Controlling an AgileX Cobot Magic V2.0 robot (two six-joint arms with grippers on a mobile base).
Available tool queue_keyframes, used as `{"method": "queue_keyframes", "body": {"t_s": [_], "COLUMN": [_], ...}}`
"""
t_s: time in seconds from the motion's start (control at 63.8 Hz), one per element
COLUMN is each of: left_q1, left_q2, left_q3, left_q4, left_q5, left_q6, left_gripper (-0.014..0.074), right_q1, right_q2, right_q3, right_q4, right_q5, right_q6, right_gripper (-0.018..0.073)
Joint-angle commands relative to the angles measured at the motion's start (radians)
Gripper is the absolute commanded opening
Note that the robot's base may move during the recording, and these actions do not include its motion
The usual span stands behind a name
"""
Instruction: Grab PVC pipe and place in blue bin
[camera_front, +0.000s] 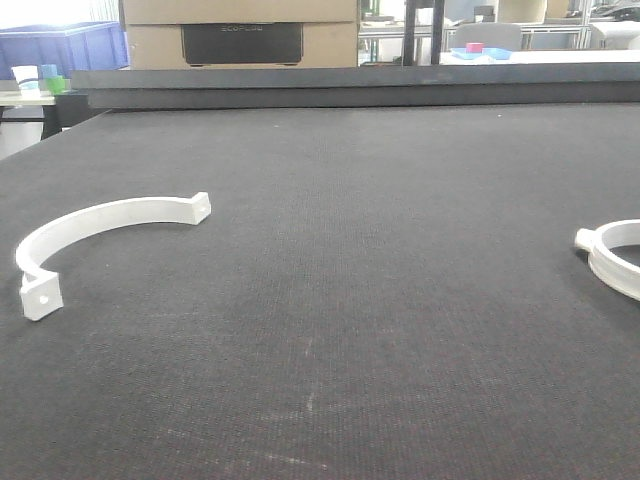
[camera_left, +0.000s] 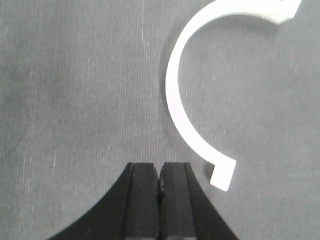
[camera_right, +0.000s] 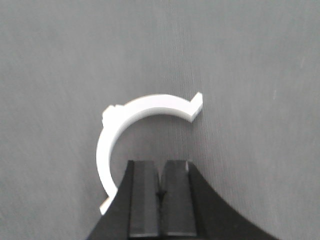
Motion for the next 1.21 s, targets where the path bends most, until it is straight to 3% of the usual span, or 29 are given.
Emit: {"method": "queue_keyframes", "body": {"t_s": [0.0,0.172,0.439,0.658,0.752,0.861,0.94,1.081,1.19], "left_q1": [-0.004,-0.004,-0.004,-0.004,-0.004,-0.004,-0.004,-0.004,-0.004], "left_q2": [0.000,0.000,0.000,0.000,0.000,0.000,0.000,0.000,0.000], "left_q3": [-0.007,-0.007,-0.007,-0.007,-0.007,-0.007,-0.007,-0.007,-0.007], "left_q4": [-0.013,-0.013,-0.015,-0.015,-0.015,-0.015,-0.015,-0.015,-0.015], "left_q5": [-0.021,-0.023,-0.022,-0.019,-0.021,-0.026,-0.028,-0.028,-0.033], "left_q6": [0.002,0.002,0.002,0.002,0.002,0.002,0.002,0.002,0.002], "left_gripper": [-0.0111,-0.0111,-0.0111,-0.0111,-0.0111,-0.0111,-0.0111,-0.0111,-0.0111], "right_q1": [0.000,0.027,0.164,0.166,0.170,0.170,0.170,0.170,0.177], "right_q2": [0.076,0.234,0.473,0.630,0.649,0.664,0.677,0.707,0.732], "right_q3": [-0.064,-0.217,-0.415,-0.501,-0.501,-0.500,-0.497,-0.497,-0.497], "right_q4": [-0.010,-0.010,-0.054,-0.054,-0.054,-0.054,-0.054,-0.042,-0.040], "right_q5": [0.082,0.234,0.343,0.439,0.439,0.437,0.428,0.412,0.403], "right_q6": [-0.002,-0.002,0.039,0.083,0.083,0.083,0.083,0.083,0.083], "right_gripper": [-0.0155,-0.0152,-0.0152,-0.0148,-0.0062,0.0163,0.0271,0.0284,0.0242]}}
